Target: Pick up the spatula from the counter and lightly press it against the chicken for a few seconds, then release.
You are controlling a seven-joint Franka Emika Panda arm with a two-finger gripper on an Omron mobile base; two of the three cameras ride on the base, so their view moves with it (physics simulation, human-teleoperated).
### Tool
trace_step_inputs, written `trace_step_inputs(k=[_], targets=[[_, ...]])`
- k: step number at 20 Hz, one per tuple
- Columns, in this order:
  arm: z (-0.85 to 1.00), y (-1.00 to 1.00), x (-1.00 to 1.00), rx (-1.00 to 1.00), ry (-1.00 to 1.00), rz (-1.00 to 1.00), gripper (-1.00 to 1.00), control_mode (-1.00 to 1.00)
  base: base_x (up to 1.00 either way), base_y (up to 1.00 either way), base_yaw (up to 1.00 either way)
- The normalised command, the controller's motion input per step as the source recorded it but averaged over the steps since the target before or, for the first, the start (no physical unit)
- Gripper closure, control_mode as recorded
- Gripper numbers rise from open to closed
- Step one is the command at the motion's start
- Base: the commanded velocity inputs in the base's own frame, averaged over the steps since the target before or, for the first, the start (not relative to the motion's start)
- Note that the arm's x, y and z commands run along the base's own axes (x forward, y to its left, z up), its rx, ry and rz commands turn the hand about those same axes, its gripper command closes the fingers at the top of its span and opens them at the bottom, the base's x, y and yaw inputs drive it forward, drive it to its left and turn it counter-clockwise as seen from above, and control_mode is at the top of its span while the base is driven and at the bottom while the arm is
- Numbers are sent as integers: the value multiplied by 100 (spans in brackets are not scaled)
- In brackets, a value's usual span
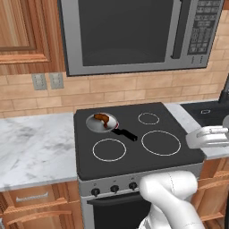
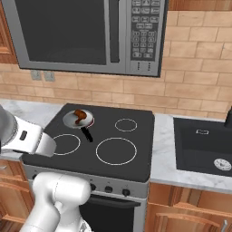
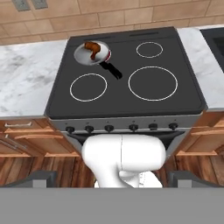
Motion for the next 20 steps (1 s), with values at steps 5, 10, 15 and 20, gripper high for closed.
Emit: trace_step_inputs(k=[5, 10, 15, 20], targets=[[0, 0, 0, 0, 0, 0, -100, 100, -52, -1, 0], [0, 0, 0, 0, 0, 0, -100, 100, -63, -3, 0], [0, 0, 0, 0, 0, 0, -100, 100, -60, -1, 0], [0, 0, 0, 0, 0, 0, -100, 100, -46, -1, 0]])
